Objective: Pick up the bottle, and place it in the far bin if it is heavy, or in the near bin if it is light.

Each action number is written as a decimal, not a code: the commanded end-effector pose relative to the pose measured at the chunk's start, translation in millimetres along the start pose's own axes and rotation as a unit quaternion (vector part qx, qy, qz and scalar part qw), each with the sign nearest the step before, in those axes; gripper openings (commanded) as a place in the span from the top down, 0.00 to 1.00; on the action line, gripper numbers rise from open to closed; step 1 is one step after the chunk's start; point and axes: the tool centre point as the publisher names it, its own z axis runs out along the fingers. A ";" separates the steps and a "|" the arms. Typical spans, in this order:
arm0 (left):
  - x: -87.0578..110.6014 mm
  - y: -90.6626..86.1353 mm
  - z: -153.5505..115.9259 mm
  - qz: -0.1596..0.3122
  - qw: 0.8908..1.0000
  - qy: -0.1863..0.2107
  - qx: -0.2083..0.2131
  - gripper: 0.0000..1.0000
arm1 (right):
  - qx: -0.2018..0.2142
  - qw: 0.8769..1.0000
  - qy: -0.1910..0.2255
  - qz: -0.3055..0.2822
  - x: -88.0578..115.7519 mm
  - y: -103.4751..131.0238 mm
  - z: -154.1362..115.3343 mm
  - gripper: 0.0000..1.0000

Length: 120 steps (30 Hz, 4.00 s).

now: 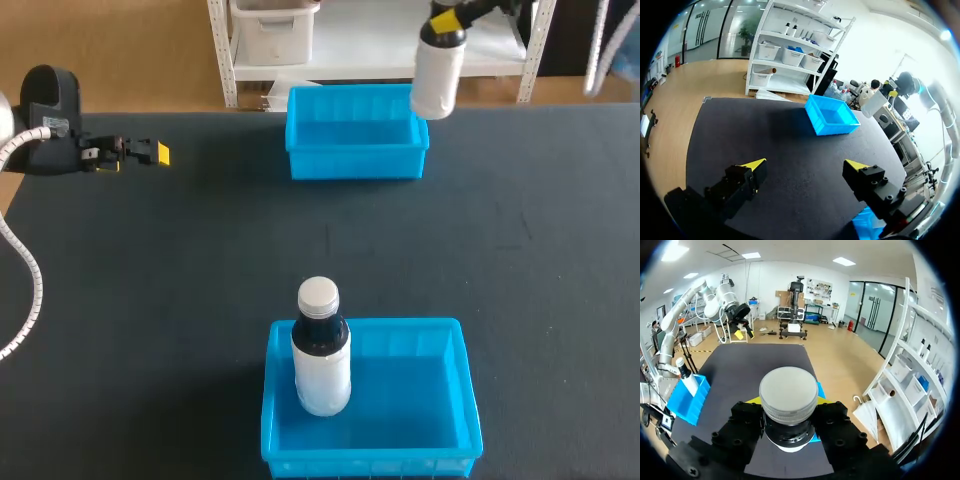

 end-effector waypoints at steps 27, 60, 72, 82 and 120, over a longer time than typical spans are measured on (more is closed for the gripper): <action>0.0 0.0 0.0 0.000 1.000 0.000 0.000 0.00 | -0.066 0.997 0.003 0.034 -34.0 -51.4 154.6 1.00; 0.0 0.0 0.0 0.000 1.000 0.000 0.000 0.00 | -0.097 0.993 0.008 0.069 1.2 -76.6 210.1 1.00; 0.0 0.0 0.0 0.000 1.000 0.000 0.000 0.00 | -0.099 0.992 0.008 0.080 10.0 -81.5 214.4 0.80; 0.0 0.0 0.0 0.000 1.000 0.000 0.000 0.00 | -0.100 0.991 0.021 0.089 12.3 -81.9 209.0 0.00; 0.0 0.0 0.0 0.000 1.000 0.000 0.000 0.00 | -0.054 0.980 0.126 0.142 69.5 41.5 -8.7 0.00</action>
